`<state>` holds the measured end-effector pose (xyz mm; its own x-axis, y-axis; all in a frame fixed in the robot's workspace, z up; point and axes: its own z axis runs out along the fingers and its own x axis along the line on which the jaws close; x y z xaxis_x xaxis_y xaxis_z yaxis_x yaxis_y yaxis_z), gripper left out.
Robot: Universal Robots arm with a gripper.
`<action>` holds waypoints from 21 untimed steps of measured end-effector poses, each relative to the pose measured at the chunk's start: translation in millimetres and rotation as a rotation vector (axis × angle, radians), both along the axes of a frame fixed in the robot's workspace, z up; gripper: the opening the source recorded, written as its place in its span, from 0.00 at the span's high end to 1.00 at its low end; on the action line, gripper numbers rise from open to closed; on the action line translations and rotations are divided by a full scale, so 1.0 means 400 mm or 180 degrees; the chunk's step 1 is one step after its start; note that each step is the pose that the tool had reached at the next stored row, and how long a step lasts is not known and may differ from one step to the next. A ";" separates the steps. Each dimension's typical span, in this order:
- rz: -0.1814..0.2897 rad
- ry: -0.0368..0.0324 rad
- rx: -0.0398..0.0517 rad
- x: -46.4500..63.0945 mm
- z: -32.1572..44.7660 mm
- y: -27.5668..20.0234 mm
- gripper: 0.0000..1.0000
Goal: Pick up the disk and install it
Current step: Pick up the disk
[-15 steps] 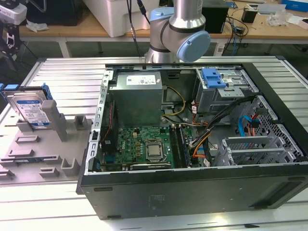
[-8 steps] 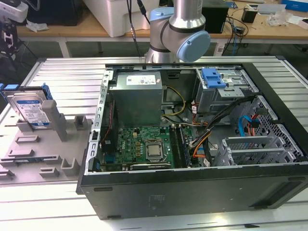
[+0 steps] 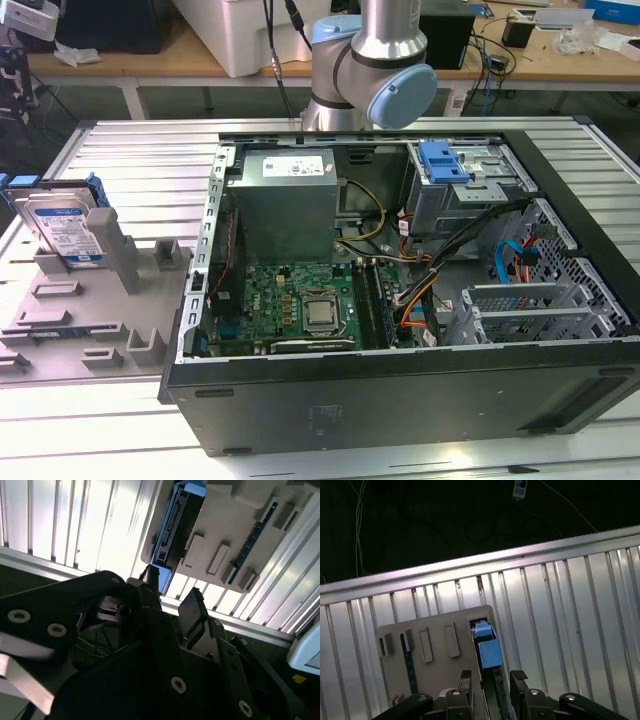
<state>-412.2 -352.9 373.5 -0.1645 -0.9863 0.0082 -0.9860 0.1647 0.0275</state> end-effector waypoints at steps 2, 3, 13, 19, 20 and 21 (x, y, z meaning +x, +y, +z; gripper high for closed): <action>0.0222 0.0000 0.0000 0.000 -0.001 0.000 0.56; 0.0277 0.0000 0.0000 0.000 -0.001 0.000 0.56; 0.0462 0.0000 0.0000 0.000 -0.001 0.000 0.56; 0.0638 0.0000 0.0000 0.000 -0.002 0.000 0.56; 0.0638 0.0000 0.0000 0.000 -0.002 0.000 0.56; 0.0639 0.0000 0.0000 0.000 -0.003 0.000 0.56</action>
